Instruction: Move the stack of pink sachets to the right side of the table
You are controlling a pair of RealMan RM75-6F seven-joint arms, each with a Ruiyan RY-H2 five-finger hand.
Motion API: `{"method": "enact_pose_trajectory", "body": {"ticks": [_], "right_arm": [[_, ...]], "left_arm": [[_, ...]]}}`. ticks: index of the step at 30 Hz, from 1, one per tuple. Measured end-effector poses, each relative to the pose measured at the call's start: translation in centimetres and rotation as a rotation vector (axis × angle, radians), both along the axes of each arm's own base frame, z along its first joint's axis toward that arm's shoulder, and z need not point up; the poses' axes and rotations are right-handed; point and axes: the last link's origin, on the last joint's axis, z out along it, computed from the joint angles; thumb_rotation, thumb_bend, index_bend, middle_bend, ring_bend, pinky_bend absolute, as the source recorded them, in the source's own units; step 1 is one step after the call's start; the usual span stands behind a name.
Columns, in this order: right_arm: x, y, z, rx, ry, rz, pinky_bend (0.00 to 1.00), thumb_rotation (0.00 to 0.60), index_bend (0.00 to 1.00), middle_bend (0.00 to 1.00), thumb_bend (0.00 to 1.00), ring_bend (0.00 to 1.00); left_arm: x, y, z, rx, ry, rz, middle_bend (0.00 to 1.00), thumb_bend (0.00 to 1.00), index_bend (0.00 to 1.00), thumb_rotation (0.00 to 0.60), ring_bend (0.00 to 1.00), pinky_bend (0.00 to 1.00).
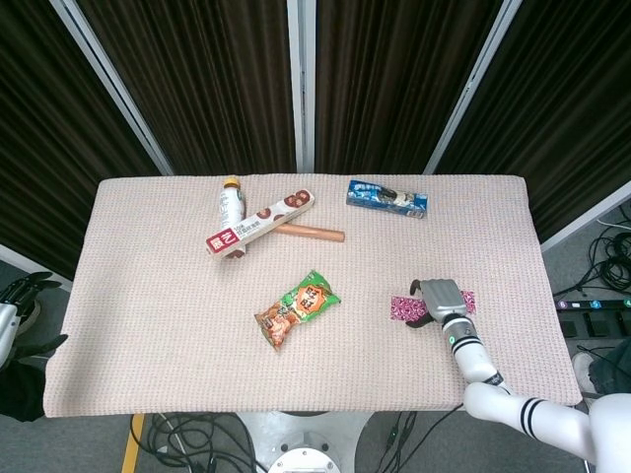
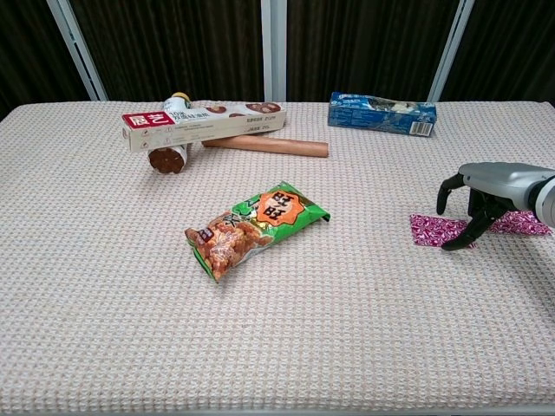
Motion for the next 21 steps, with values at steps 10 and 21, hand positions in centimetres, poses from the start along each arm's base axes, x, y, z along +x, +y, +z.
{"method": "enact_pose_trajectory", "body": {"ticks": [10,21], "right_arm": [[-0.04,0.01,-0.18,-0.013,0.003,0.002,1.00,0.454,0.39,1.00,0.00,1.00],[-0.17,0.10,-0.56,-0.016,0.017,0.005,1.00,0.465,0.40,1.00,0.00,1.00]], "left_arm": [[-0.15,0.00,0.04,0.002,-0.001,0.004,0.29,0.00,0.31,0.600,0.23,0.34],[-0.29,-0.02,0.18,0.006,-0.003,0.005,0.29,0.00,0.31,0.600,0.23,0.34]]}}
